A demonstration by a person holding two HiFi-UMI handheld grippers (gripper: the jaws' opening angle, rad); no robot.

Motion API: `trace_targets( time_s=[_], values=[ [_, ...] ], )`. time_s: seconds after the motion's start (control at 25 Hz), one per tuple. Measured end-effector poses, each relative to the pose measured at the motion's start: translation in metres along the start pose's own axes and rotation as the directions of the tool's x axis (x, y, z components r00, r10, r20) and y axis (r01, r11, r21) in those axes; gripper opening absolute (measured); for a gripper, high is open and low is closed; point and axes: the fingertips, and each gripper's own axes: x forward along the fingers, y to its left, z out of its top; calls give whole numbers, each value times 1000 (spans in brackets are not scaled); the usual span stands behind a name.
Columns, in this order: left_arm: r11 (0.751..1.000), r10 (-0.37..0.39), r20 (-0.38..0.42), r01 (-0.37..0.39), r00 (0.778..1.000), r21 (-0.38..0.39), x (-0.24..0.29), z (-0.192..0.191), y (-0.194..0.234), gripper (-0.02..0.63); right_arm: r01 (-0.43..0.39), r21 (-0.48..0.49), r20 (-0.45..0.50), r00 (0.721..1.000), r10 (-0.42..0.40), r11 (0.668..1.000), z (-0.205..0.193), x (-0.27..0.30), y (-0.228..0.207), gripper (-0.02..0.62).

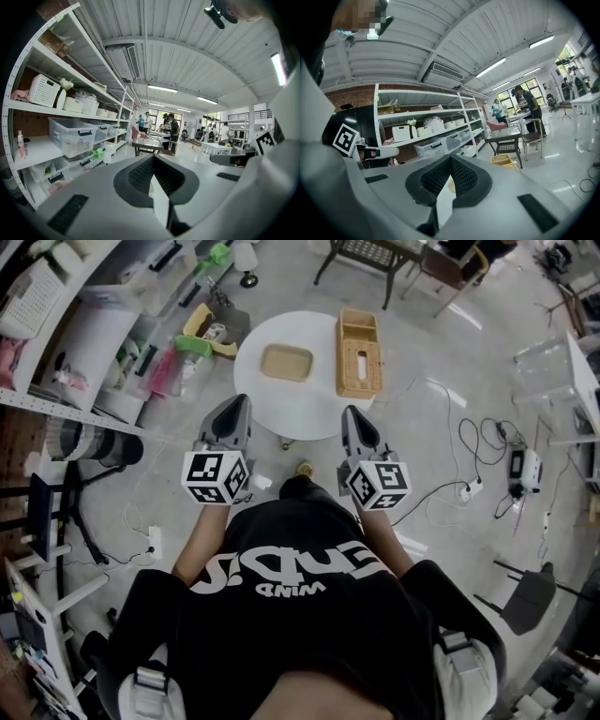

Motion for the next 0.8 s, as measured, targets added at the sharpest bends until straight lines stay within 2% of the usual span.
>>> trace_targets(
  time_s=[0.24, 0.48, 0.6, 0.8],
  values=[
    [998, 54, -1, -54, 999, -12, 33, 7, 8, 0, -47, -5, -11, 999, 47, 999, 12, 38, -25, -2],
    [998, 62, 6, -62, 998, 1, 47, 15, 21, 0, -59, -8, -18, 998, 59, 998, 15, 65, -20, -2],
    [999, 40, 4, -40, 999, 6, 49, 18, 31, 0, -43, -6, -18, 999, 43, 999, 12, 72, -12, -2],
    [1000, -11, -8, 12, 1000, 11, 58, 19, 42, 0, 34, -10, -28, 999, -34, 999, 4, 82, -11, -2]
  ],
)
